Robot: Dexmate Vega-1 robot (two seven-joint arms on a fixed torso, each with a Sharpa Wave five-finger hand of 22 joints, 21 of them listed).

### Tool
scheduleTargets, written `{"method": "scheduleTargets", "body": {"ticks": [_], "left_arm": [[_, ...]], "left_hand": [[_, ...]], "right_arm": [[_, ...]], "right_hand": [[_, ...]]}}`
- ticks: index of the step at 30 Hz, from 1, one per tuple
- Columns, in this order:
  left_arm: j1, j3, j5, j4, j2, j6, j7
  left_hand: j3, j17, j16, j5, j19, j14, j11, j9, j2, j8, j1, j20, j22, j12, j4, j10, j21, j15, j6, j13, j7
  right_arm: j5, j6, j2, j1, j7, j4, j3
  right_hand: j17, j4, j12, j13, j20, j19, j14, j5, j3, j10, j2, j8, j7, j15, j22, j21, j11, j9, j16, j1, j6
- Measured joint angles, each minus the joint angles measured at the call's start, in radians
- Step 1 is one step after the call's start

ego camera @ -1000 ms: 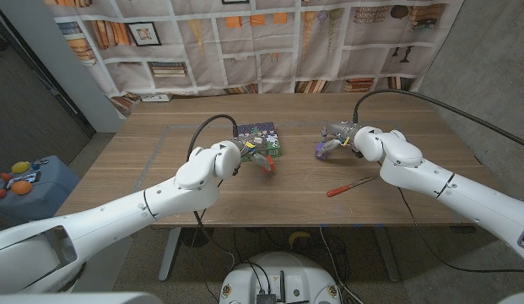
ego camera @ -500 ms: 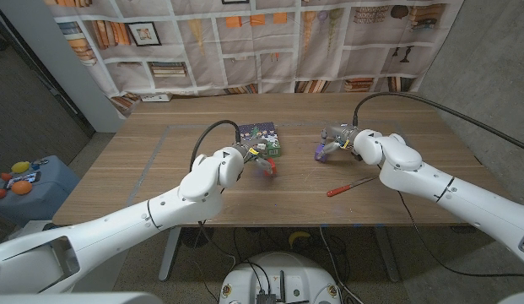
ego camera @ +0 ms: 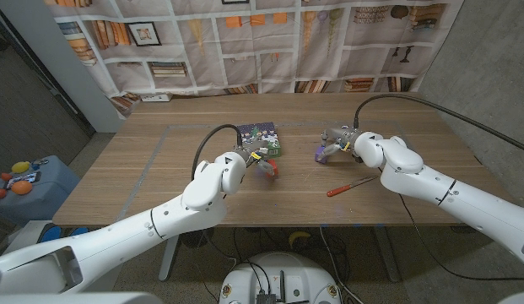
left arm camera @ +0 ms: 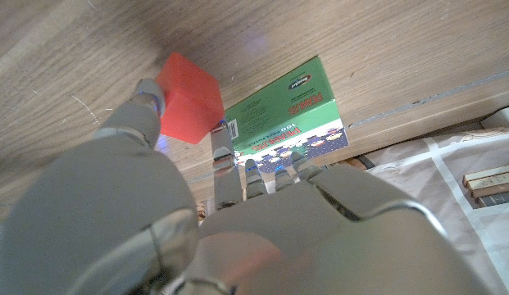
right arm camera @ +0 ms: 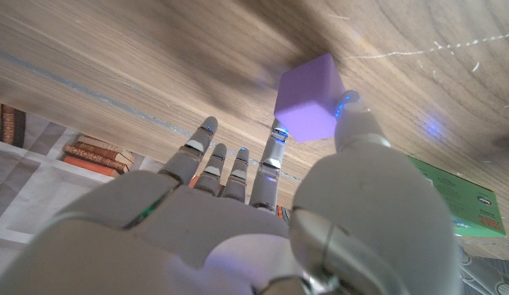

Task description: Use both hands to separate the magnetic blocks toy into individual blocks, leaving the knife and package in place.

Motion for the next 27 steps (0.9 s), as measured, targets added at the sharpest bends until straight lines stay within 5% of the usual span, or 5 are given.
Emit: {"method": "scheduleTargets", "body": {"ticks": [14,25,27], "left_arm": [[0.014,0.008,0.066,0.013,-0.024,0.005,-0.059],[0.016,0.009,0.105,0.028,-0.042,0.008,-0.116],[0.016,0.009,0.113,0.029,-0.044,0.009,-0.127]], "left_hand": [[-0.012,0.000,0.000,-0.002,-0.024,-0.005,0.007,0.000,0.009,-0.007,-0.009,0.005,0.000,0.000,0.003,-0.032,0.000,0.005,-0.009,0.000,-0.009],[-0.025,0.000,0.000,0.002,-0.033,-0.005,0.014,0.007,0.028,-0.030,0.009,0.007,0.000,-0.004,0.000,-0.079,0.000,0.005,-0.043,0.002,-0.043],[-0.026,0.000,0.000,0.002,-0.036,-0.005,0.014,0.009,0.028,-0.037,0.009,0.011,0.000,-0.004,0.001,-0.086,0.000,0.005,-0.048,0.002,-0.048]], "right_arm": [[-0.001,-0.001,-0.003,-0.007,-0.003,-0.003,-0.001],[-0.011,0.003,-0.004,-0.003,0.012,-0.002,-0.008],[-0.012,0.004,-0.004,-0.001,0.015,-0.001,-0.009]], "right_hand": [[0.005,-0.004,0.000,0.000,0.000,0.000,0.000,0.000,-0.004,0.000,-0.001,0.000,-0.004,0.000,0.000,0.000,0.000,0.000,0.000,0.001,-0.004],[0.002,0.009,-0.008,0.000,0.018,-0.001,-0.007,0.000,-0.039,-0.025,-0.005,-0.003,-0.054,0.015,0.000,0.000,0.025,0.000,-0.006,0.005,-0.054],[0.002,0.009,-0.008,0.000,0.026,0.002,-0.005,0.000,-0.047,-0.029,0.021,-0.018,-0.063,0.017,0.000,0.000,0.029,0.000,-0.007,0.032,-0.063]]}}
